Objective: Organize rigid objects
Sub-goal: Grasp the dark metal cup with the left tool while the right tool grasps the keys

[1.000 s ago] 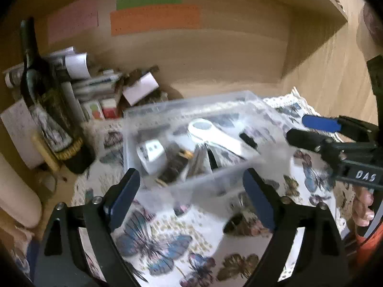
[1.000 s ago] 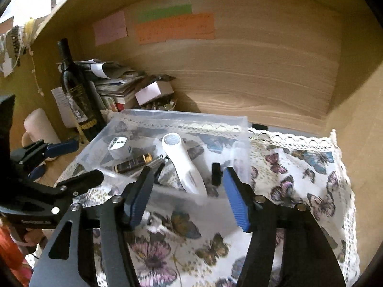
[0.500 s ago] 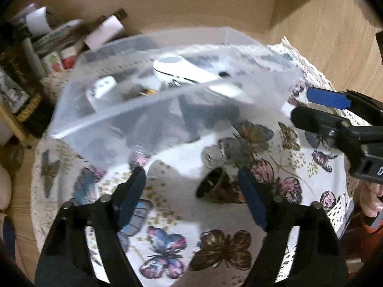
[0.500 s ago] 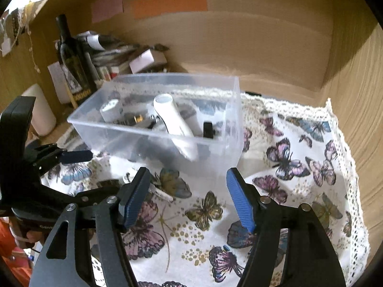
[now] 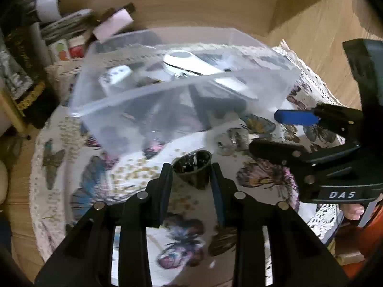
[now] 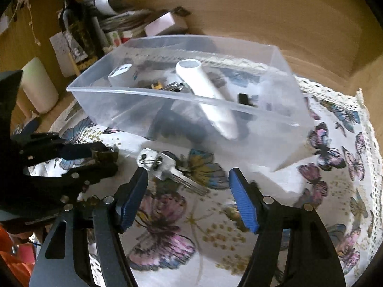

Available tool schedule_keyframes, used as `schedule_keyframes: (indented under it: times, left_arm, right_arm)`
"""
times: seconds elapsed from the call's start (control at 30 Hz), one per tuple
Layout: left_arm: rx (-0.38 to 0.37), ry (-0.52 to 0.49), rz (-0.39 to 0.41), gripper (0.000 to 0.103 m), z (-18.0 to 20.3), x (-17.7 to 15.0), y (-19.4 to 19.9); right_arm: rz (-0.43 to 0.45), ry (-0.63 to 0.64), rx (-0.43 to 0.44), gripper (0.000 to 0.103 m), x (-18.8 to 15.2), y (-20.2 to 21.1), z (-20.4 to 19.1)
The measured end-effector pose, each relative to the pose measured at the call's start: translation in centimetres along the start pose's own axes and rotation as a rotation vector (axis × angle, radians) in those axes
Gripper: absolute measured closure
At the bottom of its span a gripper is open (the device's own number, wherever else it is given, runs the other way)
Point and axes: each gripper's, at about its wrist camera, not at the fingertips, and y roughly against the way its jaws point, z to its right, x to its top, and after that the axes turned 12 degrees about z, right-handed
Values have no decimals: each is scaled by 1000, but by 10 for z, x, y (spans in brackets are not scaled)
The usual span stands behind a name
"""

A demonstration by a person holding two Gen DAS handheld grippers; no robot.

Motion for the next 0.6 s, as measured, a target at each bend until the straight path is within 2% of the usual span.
schedule_keyframes:
  times: [0.2, 0.27, 0.33, 0.4, 0.47, 0.5, 0.53, 0.6]
  left_arm:
    - [14, 13, 73, 71, -18, 3, 20]
    - [14, 21, 101, 71, -23, 3, 28]
    - [10, 34, 121, 71, -27, 3, 34]
    - [8, 40, 135, 71, -31, 3, 38]
    - [6, 47, 147, 71, -34, 3, 42]
    - [5, 49, 152, 71, -37, 3, 45]
    - [5, 51, 156, 71, -38, 4, 46]
    - [6, 50, 161, 71, -40, 5, 46]
  right_arm:
    - [-66, 6, 4, 35, 5, -26, -23]
    - [-64, -6, -9, 24, 4, -33, -26]
    - [-55, 0, -55, 24, 3, -37, -31]
    - [-45, 14, -85, 30, 3, -36, -35]
    - [-35, 6, -96, 49, 3, -33, -35]
    - [-36, -5, -90, 53, 2, -31, -33]
    - [-34, -8, -98, 65, 2, -30, -32]
    - [-32, -26, -87, 65, -1, -27, -29]
